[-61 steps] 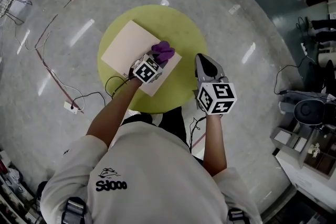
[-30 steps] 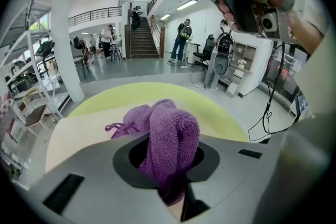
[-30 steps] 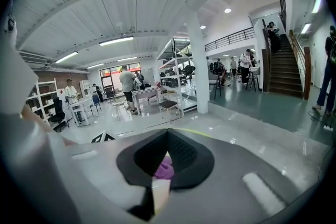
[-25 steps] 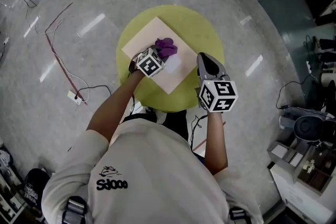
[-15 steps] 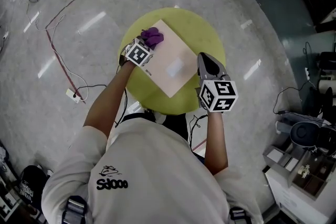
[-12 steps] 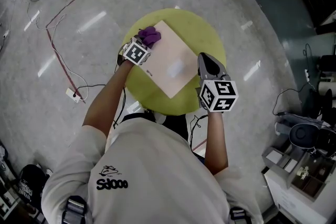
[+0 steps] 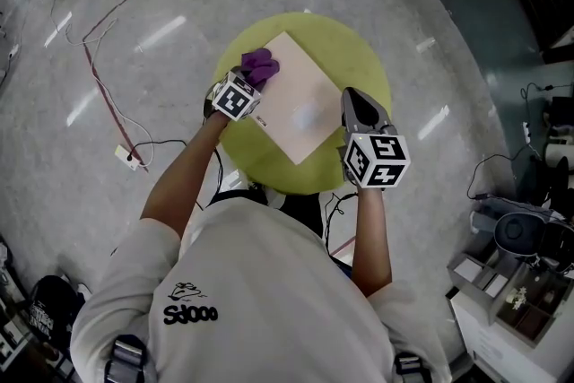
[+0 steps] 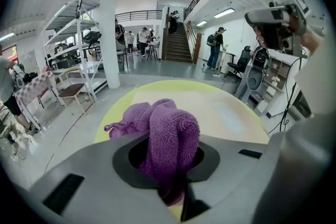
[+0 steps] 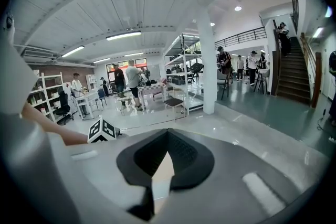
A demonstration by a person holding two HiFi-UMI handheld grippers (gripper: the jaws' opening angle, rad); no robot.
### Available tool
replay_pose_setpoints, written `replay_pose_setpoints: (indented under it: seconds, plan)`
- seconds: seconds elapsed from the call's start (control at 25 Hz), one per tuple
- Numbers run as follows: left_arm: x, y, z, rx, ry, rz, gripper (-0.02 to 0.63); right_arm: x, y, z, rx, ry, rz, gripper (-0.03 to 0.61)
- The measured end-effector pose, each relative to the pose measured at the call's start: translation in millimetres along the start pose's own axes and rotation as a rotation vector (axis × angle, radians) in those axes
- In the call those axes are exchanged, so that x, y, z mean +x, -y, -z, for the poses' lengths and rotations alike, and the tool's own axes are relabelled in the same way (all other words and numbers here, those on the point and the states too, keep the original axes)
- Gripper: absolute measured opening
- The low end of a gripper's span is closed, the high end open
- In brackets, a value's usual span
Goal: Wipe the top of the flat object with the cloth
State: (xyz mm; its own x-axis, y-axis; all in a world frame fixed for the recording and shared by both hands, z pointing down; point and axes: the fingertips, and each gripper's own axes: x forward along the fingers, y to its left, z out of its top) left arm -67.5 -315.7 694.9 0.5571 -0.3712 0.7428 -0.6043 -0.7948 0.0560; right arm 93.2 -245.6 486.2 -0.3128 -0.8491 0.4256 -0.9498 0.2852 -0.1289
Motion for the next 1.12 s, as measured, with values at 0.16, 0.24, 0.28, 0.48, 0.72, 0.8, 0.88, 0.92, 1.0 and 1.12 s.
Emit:
replay_pose_setpoints:
  seconds: [0.16,0.24,0.28,0.48,0.72,0.8,0.88,0.92,1.0,1.12]
  plan:
    - [-3.7,19.4,10.4,0.010,0.000,0.027,0.066,-4.8,-2.7,4.0,0.004,0.005,0.003,0.009]
    - [-4.2,32.1,14.6,0.018,-0.001,0.045,0.066,-8.0,-3.9,6.8,0.006,0.005,0.003,0.009]
    - [-4.2,39.1,15.9,0.022,-0.002,0.056,0.066,-9.7,-4.3,8.0,0.007,0.005,0.004,0.010]
    - [-3.0,80.2,19.0,0.038,0.001,0.129,0.066,-23.3,-6.6,11.1,0.008,0.014,0.011,0.009]
    - [1.1,140.6,19.7,0.082,-0.005,0.241,0.066,-43.2,-2.3,17.7,0.014,0.022,0.035,0.009]
    - [1.2,159.9,21.5,0.092,-0.014,0.274,0.066,-50.8,-0.2,21.2,0.016,0.022,0.043,0.009]
    - [-0.5,176.1,22.3,0.104,-0.027,0.303,0.066,-57.2,2.1,23.9,0.019,0.022,0.049,0.009]
    - [-1.2,183.7,22.9,0.112,-0.032,0.318,0.066,-59.4,3.1,25.3,0.021,0.021,0.052,0.009]
    - [-2.5,200.2,25.8,0.136,-0.036,0.350,0.066,-62.8,4.4,28.6,0.027,0.019,0.055,0.009]
    - [-4.5,223.7,31.7,0.177,-0.038,0.390,0.066,-65.9,5.0,31.8,0.031,0.018,0.050,0.009]
